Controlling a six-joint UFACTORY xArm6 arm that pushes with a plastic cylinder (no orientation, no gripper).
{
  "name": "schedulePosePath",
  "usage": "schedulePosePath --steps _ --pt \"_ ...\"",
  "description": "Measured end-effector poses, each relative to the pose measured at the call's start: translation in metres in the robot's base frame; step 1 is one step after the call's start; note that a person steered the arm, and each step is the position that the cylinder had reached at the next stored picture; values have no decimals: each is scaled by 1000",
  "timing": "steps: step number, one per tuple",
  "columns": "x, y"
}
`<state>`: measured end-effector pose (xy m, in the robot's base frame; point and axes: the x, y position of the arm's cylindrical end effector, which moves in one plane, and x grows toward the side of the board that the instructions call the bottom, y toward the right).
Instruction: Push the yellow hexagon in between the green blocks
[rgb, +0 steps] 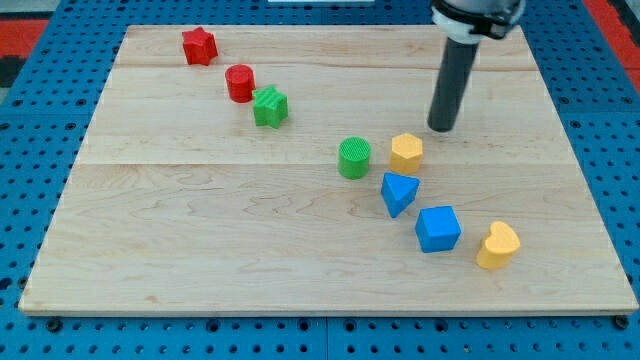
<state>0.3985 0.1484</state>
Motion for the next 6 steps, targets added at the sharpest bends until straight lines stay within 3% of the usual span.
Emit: schedulePosePath --steps 2,3,4,5,6 --pt "56 -31" --pt "48 -68" --pt "12 -104" --pt "7 -87" --pt "-19 -120"
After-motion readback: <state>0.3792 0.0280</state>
